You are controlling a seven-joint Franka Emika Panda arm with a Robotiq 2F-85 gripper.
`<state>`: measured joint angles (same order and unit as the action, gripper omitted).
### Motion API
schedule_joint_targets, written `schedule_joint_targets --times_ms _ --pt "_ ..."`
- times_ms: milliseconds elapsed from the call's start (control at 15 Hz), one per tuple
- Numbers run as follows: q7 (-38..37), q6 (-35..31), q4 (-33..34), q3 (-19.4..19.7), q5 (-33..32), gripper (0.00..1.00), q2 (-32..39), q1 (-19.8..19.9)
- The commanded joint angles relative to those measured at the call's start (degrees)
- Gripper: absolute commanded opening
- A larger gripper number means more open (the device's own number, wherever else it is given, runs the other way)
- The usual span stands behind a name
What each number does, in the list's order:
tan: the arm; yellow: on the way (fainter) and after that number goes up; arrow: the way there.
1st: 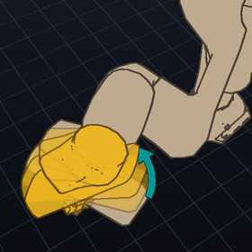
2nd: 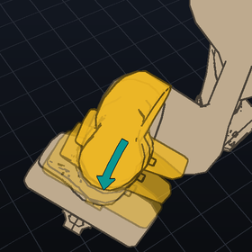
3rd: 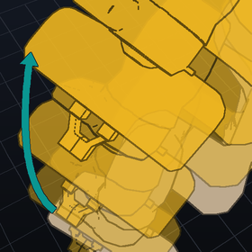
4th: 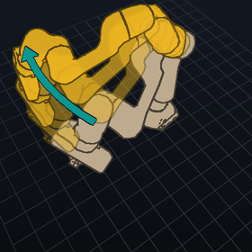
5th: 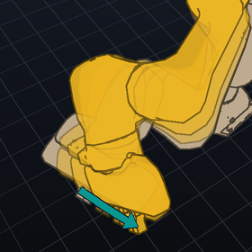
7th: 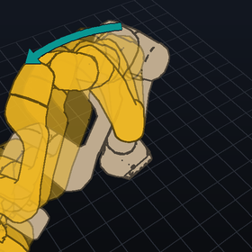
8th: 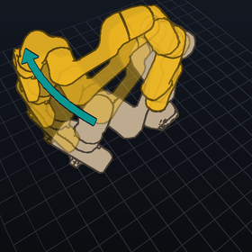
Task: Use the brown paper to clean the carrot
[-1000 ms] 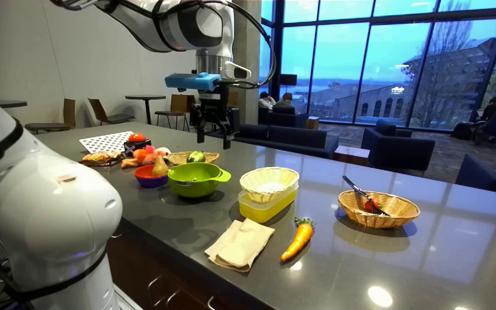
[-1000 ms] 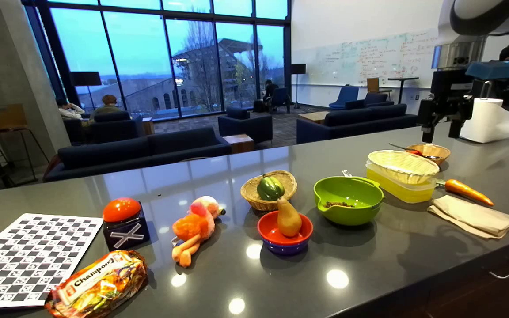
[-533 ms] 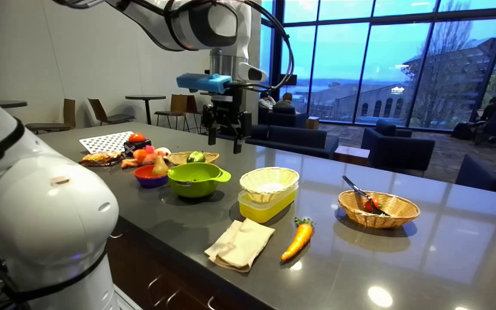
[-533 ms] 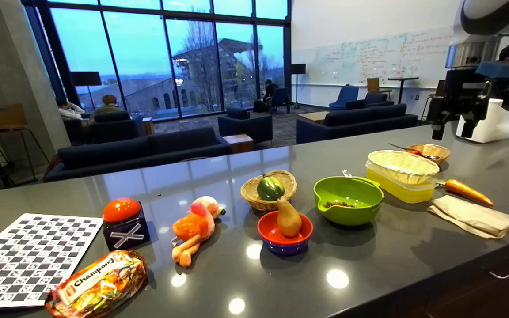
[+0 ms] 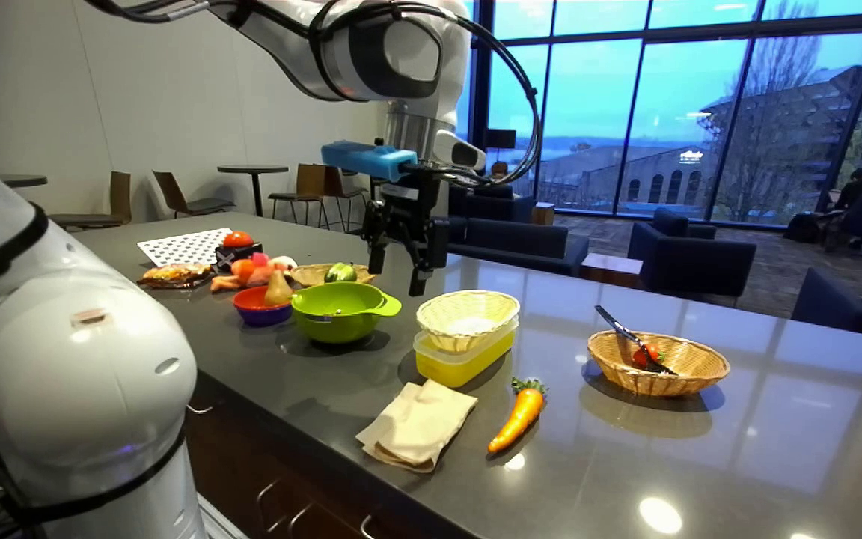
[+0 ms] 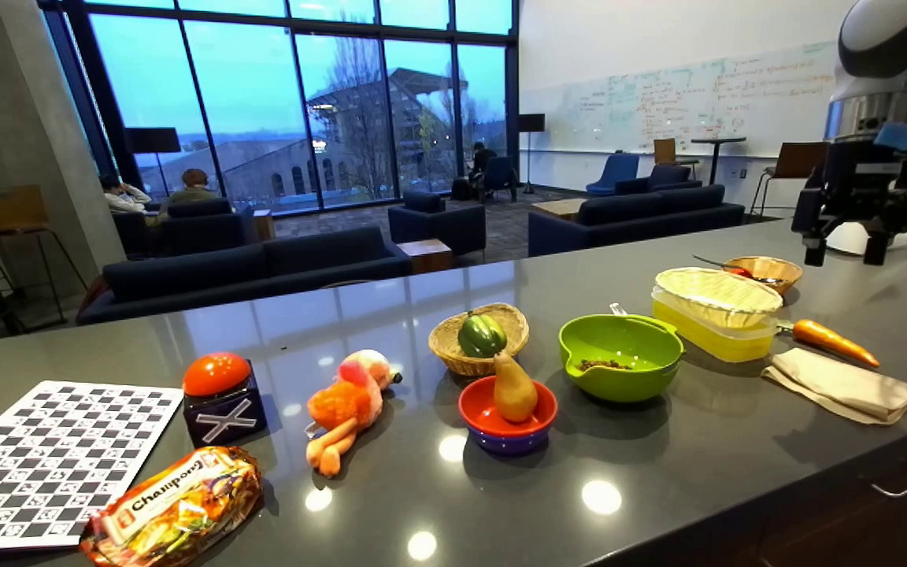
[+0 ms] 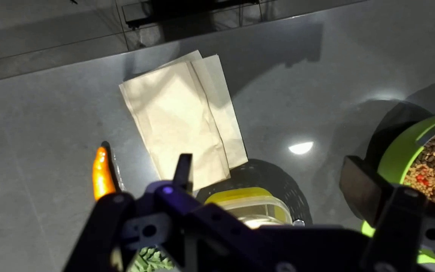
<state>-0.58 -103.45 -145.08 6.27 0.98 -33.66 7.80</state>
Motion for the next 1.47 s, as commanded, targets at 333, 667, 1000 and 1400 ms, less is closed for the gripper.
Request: schedule_joint_targets --times_ms 333,667,1000,1400 --pt "-0.2 -8.5 -2.1 1.7 -1.5 1.00 6.0 1.6" --pt "-0.9 -10.7 -4.1 2.8 -0.2 1.00 9.6 1.9" --pt "-1.7 -13.5 -5.6 3.9 1.1 1.00 13.2 2.4" --pt "0.2 -19.5 -5.5 6.3 3.6 1.00 19.4 3.1"
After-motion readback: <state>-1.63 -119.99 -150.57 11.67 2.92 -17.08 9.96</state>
